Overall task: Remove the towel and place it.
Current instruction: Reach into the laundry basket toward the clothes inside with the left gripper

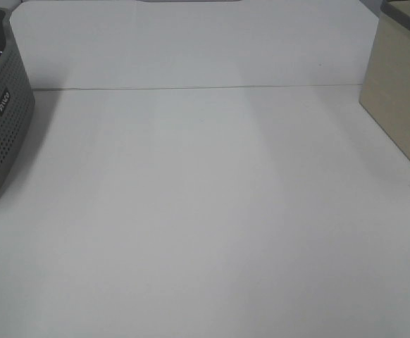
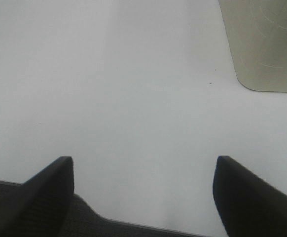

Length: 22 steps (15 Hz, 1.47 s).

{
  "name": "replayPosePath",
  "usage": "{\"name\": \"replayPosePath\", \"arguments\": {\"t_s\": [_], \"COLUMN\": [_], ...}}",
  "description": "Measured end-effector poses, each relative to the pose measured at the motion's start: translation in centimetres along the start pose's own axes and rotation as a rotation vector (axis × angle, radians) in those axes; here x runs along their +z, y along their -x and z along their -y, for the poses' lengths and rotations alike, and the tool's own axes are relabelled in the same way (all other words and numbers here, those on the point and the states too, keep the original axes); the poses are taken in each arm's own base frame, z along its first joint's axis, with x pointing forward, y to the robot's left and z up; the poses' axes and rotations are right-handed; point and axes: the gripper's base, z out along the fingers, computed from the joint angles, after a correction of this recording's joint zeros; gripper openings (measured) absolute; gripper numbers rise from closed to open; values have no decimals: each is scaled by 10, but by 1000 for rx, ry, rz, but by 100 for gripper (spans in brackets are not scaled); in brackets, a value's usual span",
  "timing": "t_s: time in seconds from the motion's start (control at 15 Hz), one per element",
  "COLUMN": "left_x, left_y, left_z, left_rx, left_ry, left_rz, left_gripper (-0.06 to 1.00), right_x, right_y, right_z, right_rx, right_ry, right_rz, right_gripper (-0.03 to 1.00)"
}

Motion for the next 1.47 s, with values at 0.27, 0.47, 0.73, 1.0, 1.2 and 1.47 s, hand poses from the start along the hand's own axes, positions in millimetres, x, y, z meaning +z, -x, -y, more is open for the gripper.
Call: {"name": "replayPosePath", "arguments": {"t_s": [0.27,0.47,0.73,1.0,1.2,1.47], "left_x": [0,0,0,0,0,0], "left_y": [0,0,0,0,0,0], "left_z": [0,0,0,0,0,0], "left_rx": [0,0,0,0,0,0], "left_ry": [0,0,0,0,0,0], "left_rz": [0,0,0,0,0,0], "left_gripper": [99,99,99,99,99,99], "right_x": [0,0,0,0,0,0], "right_y": [0,0,0,0,0,0], "right_z": [0,0,0,0,0,0], "right_rx": [0,0,0,0,0,0], "right_ry": [0,0,0,0,0,0], "right_rz": [0,0,0,0,0,0], "right_gripper": [76,76,76,76,76,76]}}
